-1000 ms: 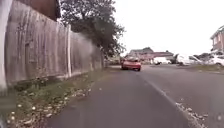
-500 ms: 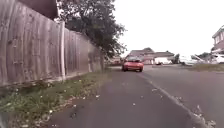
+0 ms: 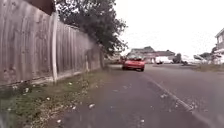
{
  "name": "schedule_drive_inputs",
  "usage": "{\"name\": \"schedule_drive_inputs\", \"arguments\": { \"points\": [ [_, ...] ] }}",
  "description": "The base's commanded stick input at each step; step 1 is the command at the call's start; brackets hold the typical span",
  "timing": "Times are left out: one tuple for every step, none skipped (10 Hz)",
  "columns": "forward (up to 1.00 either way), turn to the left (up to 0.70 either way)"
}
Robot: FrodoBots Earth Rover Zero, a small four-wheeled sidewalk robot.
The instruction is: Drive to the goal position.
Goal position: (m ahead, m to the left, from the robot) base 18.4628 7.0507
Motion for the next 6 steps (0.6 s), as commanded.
{"name": "schedule_drive_inputs", "arguments": {
  "points": [
    [1.00,0.00],
    [1.00,0.00],
    [1.00,0.00],
    [1.00,0.00],
    [1.00,0.00],
    [1.00,0.00]
  ]
}}
